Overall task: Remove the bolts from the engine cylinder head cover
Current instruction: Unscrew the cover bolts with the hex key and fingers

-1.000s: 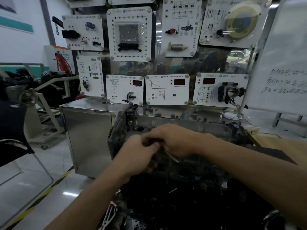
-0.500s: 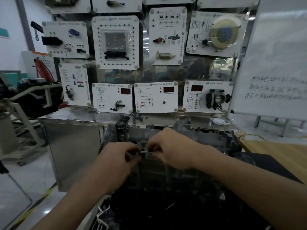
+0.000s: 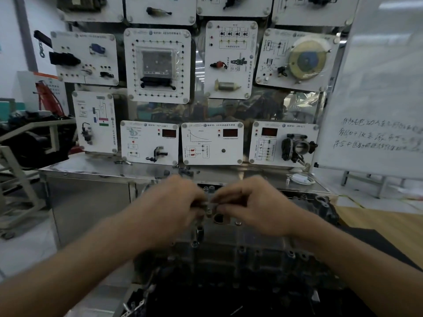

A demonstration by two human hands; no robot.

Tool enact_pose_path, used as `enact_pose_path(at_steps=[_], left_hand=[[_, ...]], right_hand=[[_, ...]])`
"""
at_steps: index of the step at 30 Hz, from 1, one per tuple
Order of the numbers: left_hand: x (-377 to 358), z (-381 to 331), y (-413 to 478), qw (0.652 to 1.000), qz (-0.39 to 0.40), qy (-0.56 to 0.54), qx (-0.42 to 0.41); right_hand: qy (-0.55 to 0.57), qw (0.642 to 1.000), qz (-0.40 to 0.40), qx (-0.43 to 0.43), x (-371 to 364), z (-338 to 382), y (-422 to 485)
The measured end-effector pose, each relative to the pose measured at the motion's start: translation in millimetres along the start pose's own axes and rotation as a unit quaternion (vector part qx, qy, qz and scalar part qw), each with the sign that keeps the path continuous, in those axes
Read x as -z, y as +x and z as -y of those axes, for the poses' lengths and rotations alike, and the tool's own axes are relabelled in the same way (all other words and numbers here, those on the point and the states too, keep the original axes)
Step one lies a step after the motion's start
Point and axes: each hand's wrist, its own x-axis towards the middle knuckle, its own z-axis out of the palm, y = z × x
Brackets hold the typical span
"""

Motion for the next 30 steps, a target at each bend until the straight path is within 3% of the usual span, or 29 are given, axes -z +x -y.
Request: enact_pose_path(at_steps=[2,6,10,14,20,30], left_hand=[[21,6,25,0.999,-0.014,-0.039,-0.024],[33,23,97,0.997,0.012,0.022,-0.067],[2,42,143,0.992,0.074,0.064,-0.079],[-18,69,150,0.990,0.092,0.067,-0.083],[-28,87,142,0.992,0.073,0.043,-0.092],[-33,86,138,0.993,0.023,-0.005,-0.120]], right_hand=[[-0.031,0.999,-0.034,0.004,19,1,13],[-0.166,0.979,-0.107,-0.045,37,-10,50],[-0.261,0.952,-0.087,-0.136,21,-32,72],[-0.262,0.946,-0.061,-0.181,3,-43,75],[-0.272,0.949,-0.054,-0.151,-23,-29,59],[-0.210,0.963,-0.123,-0.113,-37,-17,48]])
